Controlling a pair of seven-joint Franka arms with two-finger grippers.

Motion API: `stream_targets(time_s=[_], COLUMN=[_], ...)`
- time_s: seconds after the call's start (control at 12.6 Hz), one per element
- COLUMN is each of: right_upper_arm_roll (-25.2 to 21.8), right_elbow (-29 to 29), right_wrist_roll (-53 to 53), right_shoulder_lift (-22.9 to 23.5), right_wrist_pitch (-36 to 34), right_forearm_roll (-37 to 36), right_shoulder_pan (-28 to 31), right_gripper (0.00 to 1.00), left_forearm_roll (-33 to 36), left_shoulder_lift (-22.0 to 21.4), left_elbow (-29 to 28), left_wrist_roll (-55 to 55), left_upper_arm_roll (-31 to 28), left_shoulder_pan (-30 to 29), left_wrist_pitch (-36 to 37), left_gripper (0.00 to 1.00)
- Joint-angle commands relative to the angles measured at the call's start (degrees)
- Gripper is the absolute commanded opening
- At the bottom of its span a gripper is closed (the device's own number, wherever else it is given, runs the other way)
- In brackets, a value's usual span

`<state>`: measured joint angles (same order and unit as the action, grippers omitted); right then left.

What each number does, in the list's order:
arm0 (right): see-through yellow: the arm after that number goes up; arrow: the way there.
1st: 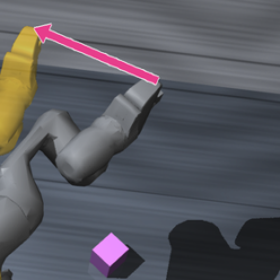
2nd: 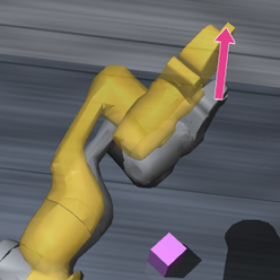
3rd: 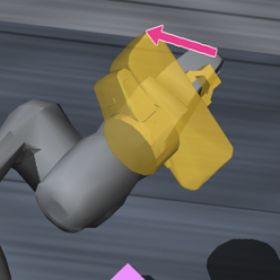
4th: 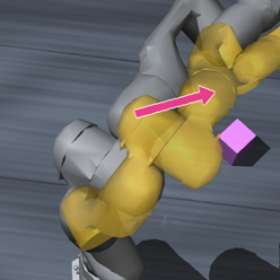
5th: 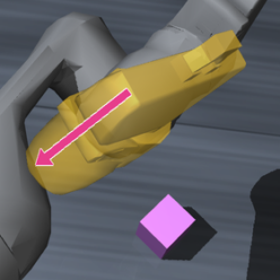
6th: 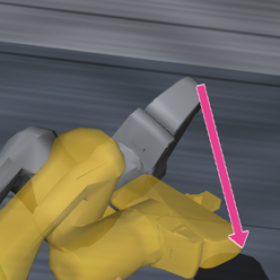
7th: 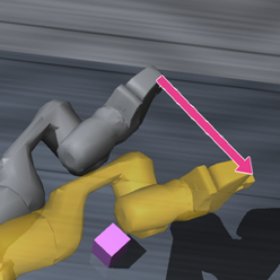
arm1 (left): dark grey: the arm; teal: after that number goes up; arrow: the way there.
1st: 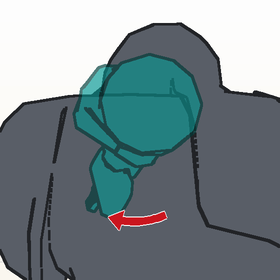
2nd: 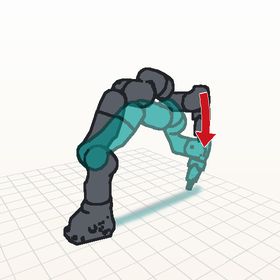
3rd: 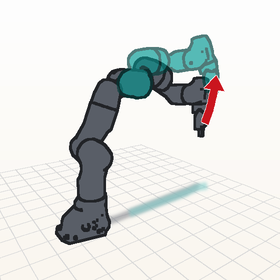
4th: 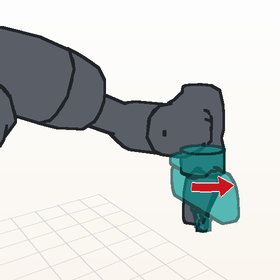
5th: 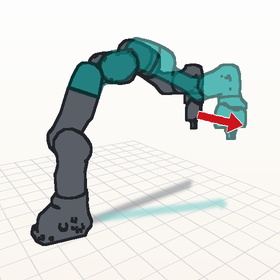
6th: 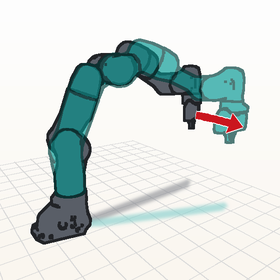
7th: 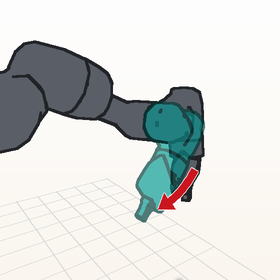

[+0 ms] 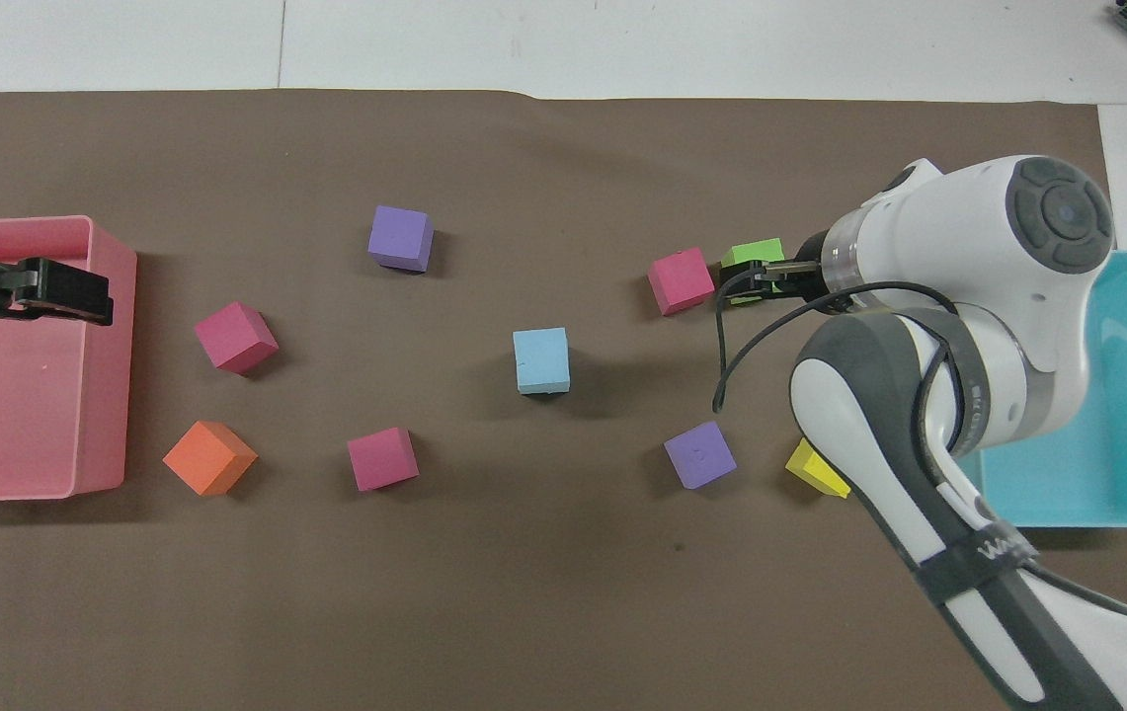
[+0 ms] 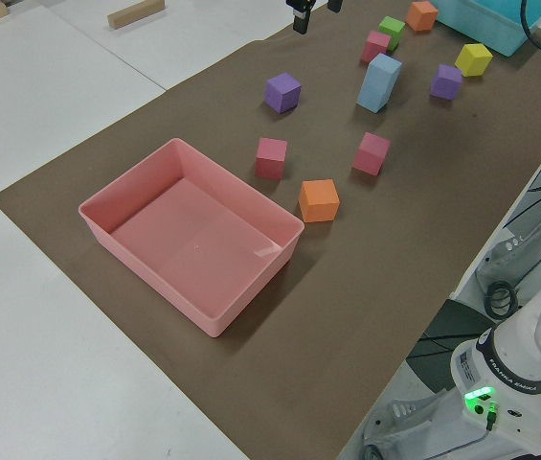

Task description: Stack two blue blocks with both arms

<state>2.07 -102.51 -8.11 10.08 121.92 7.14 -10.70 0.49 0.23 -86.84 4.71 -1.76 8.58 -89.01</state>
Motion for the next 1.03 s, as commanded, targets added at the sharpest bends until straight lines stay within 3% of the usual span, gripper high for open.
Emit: stream_targets(time_s=[0.0,0.24,0.63,0.95], right_upper_arm_roll=[0.0,-0.7,-6.3,-7.0], right_elbow=[1.4,2.7,3.8,11.6], right_wrist_roll=[-1.0,-1.0,-0.4,0.8], right_shoulder_lift=[-1.9,-5.0,-12.3,-11.9], right_wrist_pitch=[-3.5,-8.3,-19.9,-31.0], right_forearm_roll=[-3.2,-5.6,-8.8,-9.1], right_shoulder_pan=[0.8,0.5,-0.1,3.3], right_gripper=[1.00,1.00,1.00,1.00], left_forearm_roll=[0.1,0.1,0.0,-0.3], left_shoulder_lift=[0.3,-0.1,-0.6,-2.2], left_elbow=[1.2,0.8,-0.2,-2.1], left_wrist_roll=[-1.5,-1.2,-1.8,-3.8], left_upper_arm_roll=[0.4,0.2,0.2,0.2], left_shoulder_pan=[-0.5,-0.4,-3.6,-3.6], left_wrist_pitch=[2.3,1.6,1.9,2.3], left_gripper=[1.00,1.00,1.00,1.00])
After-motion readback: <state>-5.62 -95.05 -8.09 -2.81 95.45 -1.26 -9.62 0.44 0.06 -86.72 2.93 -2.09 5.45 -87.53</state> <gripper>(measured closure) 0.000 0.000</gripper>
